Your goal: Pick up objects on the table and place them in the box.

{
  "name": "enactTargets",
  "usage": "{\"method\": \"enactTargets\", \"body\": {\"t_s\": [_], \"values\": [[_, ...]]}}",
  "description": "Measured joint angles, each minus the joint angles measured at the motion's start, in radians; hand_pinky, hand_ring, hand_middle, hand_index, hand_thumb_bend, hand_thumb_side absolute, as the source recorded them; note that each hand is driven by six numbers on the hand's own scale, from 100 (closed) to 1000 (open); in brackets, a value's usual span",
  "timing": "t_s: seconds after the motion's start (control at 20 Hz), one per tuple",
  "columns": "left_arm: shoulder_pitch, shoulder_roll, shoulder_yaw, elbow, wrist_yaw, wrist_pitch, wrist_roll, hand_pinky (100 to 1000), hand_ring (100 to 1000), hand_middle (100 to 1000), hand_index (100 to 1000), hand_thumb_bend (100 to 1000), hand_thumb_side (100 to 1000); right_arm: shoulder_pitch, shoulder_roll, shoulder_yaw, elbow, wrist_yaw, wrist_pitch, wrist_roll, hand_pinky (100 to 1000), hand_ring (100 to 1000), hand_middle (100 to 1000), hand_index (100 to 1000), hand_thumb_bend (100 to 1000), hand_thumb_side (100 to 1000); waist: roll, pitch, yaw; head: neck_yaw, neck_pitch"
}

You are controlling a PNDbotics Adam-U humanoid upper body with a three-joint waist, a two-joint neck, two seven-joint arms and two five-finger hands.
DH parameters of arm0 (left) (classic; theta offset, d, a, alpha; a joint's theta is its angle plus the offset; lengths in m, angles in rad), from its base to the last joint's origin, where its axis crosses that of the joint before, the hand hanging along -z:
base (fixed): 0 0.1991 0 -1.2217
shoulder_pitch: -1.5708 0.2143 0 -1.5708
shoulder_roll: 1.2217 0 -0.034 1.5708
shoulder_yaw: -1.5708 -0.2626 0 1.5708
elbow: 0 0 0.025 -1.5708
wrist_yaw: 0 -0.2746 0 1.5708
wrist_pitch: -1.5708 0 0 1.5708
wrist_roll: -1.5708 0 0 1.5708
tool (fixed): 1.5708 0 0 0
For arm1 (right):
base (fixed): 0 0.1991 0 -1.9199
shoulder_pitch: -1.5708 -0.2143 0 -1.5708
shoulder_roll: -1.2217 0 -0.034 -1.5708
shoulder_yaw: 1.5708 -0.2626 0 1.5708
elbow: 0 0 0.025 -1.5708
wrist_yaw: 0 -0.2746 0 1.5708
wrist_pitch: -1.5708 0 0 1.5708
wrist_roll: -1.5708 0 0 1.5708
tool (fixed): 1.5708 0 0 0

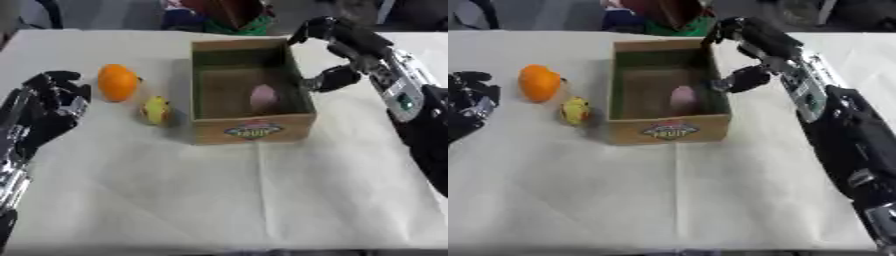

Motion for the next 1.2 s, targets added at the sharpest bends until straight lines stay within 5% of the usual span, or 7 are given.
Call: {"method": "enactTargets", "body": {"t_s": [0.55, 1.2], "values": [[-0.168, 0.159, -0.120, 0.093, -0.290, -0.002, -0.224, 688, 609, 602, 770, 324, 210, 0.096, -0.092, -0.008, -0.192, -0.238, 0.094, 0.099, 688, 663, 637, 750, 290, 510, 0.006, -0.010, -0.031, 0.020, 0.000], [-0.317, 0.104, -0.227, 0.309, -0.663, -0.090, -0.347, 699, 626, 624, 777, 436, 237, 0.114, -0.093, -0.014, -0.207, -0.273, 0.116, 0.140, 686, 661, 634, 747, 270, 507, 0.009, -0.013, -0.043, 0.028, 0.000]]}}
